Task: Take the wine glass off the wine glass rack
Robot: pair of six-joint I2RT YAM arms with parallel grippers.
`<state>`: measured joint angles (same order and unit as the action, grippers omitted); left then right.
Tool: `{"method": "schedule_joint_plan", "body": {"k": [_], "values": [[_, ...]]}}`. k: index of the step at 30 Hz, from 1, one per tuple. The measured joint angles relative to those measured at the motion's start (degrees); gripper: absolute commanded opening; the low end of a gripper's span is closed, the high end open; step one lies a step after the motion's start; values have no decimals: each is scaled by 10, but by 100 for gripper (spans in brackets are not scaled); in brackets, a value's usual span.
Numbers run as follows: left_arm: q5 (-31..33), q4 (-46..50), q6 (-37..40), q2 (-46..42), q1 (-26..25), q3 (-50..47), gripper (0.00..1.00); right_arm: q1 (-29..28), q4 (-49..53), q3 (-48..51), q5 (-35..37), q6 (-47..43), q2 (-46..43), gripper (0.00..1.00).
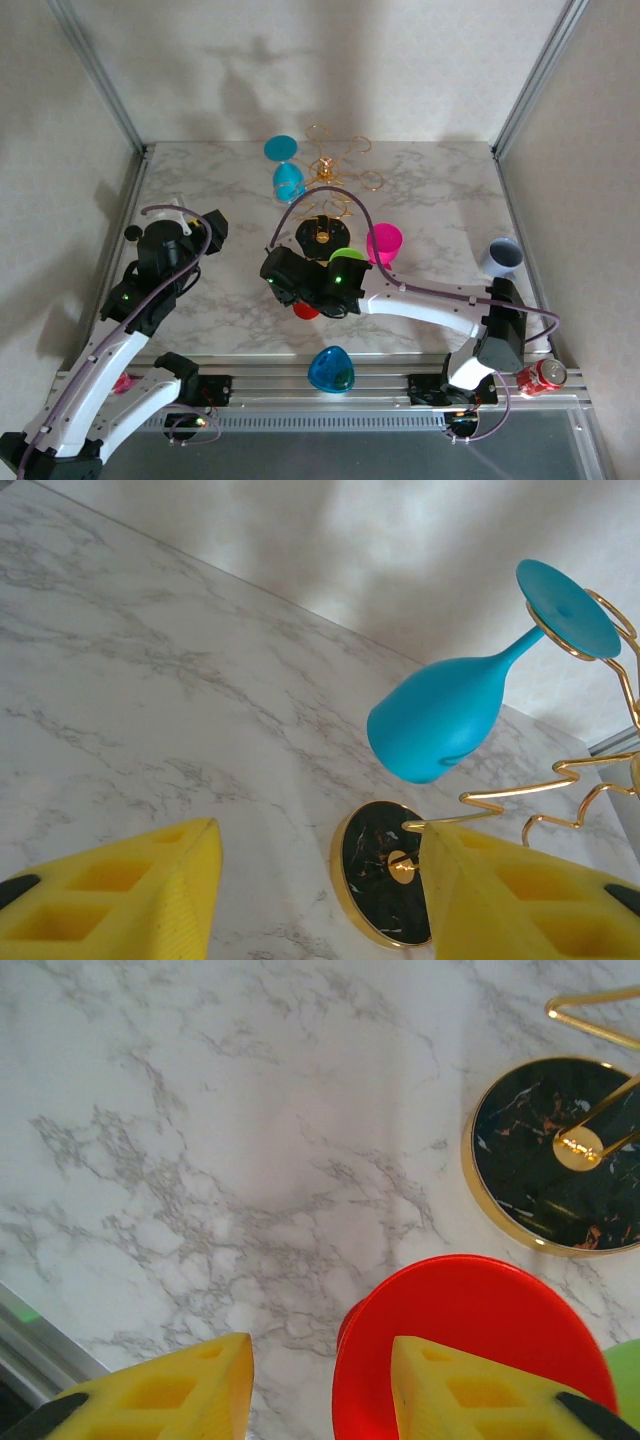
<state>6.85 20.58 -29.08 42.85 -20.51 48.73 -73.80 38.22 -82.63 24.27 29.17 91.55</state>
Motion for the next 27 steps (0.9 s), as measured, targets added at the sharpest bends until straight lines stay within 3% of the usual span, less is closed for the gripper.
{"method": "schedule_joint_plan", "body": {"k": [7,14,20,27], "values": [[2,17,6,16,0,4,55,0,39,-66,-3,-14,-29,43],[-9,28,17,38,0,24,55,5,96,-211,-36,-53,-28,45],[-25,28,33,53,0,50,56,80,109,-332,-135,-70,-22,45],[-50,10,51,108,0,109,55,170,105,-347,-240,-71,-4,46]]}}
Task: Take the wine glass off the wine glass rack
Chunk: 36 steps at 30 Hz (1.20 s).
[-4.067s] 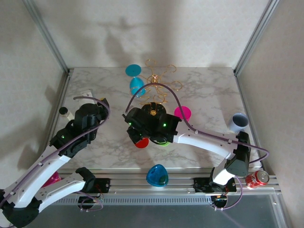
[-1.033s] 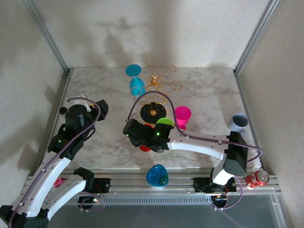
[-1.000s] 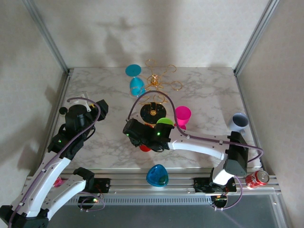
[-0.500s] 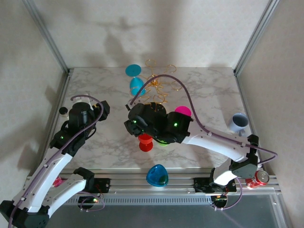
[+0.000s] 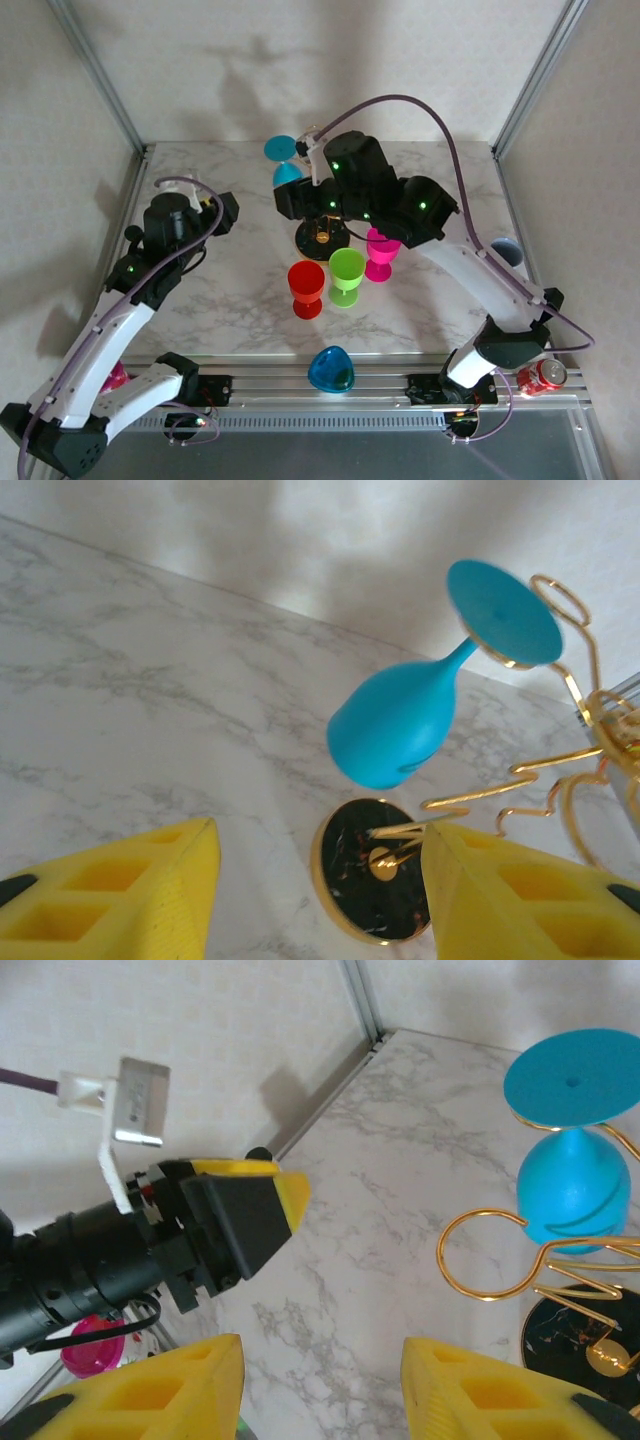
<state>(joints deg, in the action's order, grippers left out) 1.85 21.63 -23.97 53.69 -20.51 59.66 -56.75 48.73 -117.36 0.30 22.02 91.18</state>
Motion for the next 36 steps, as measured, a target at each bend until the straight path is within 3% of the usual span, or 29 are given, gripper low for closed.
{"method": "schedule_joint_plan", "body": {"k": [7,14,18,28,36], "values": [[-38,-49,16,104,14,71,56,47,-20,8,-76,1,10,46],[-136,-103,8,199,89,121,62,100,-42,5,-131,5,20,46],[-200,-134,-4,244,108,151,59,120,-46,-5,-154,11,40,46],[-348,-187,-47,288,136,157,56,135,-52,-22,-171,14,54,46],[-414,-216,-78,303,145,156,55,135,-61,-22,-171,16,54,45]]}}
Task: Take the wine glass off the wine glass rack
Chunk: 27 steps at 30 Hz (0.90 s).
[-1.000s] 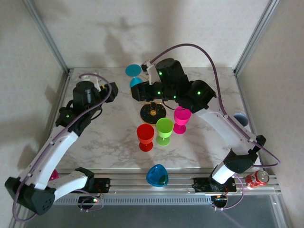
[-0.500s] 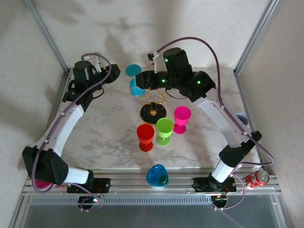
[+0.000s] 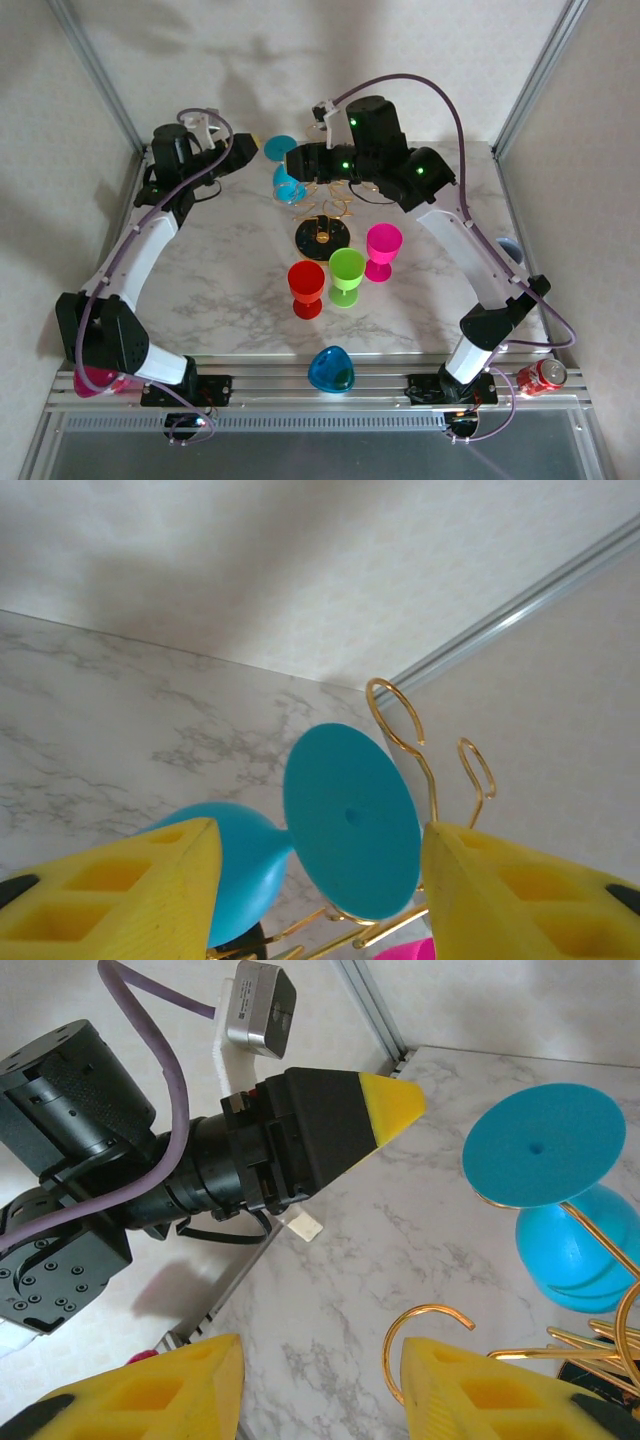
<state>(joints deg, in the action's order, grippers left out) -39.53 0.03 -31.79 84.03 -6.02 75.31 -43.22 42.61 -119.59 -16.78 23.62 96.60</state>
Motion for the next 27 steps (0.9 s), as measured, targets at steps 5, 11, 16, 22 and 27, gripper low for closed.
{"method": "schedule_joint_plan", "body": {"k": [5,11,16,22,27], "values": [[-16,-7,-9,15,0,0,54,0,0,0,0,2,0,45],[-19,-9,-15,37,-3,0,52,0,0,0,0,2,0,45],[-23,-11,-15,45,-10,0,51,0,-7,9,0,2,0,45],[-28,-12,-18,56,-13,3,49,0,-9,11,2,2,0,45],[-30,-15,-24,64,-15,5,47,0,-10,11,2,2,0,45]]}}
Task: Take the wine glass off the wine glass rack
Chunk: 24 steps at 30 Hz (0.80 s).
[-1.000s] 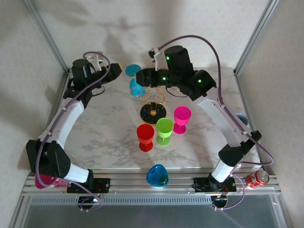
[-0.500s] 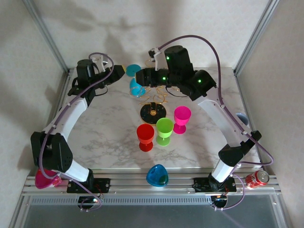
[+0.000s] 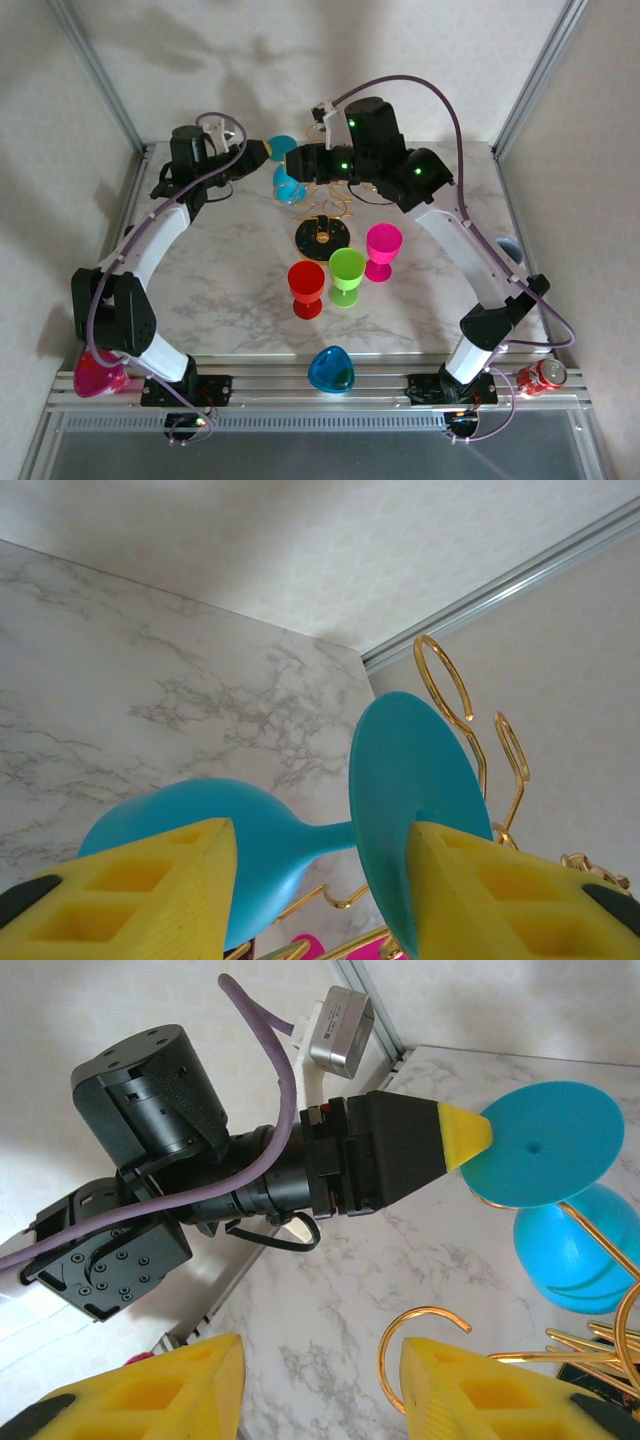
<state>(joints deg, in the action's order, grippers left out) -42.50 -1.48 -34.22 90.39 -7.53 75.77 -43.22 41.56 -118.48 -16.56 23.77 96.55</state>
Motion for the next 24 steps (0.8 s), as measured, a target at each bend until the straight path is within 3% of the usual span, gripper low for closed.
{"method": "schedule_joint_plan", "body": {"k": [24], "values": [[-7,-15,-16,18,-10,29,35,0,0,5,0,0,-1,45]]}}
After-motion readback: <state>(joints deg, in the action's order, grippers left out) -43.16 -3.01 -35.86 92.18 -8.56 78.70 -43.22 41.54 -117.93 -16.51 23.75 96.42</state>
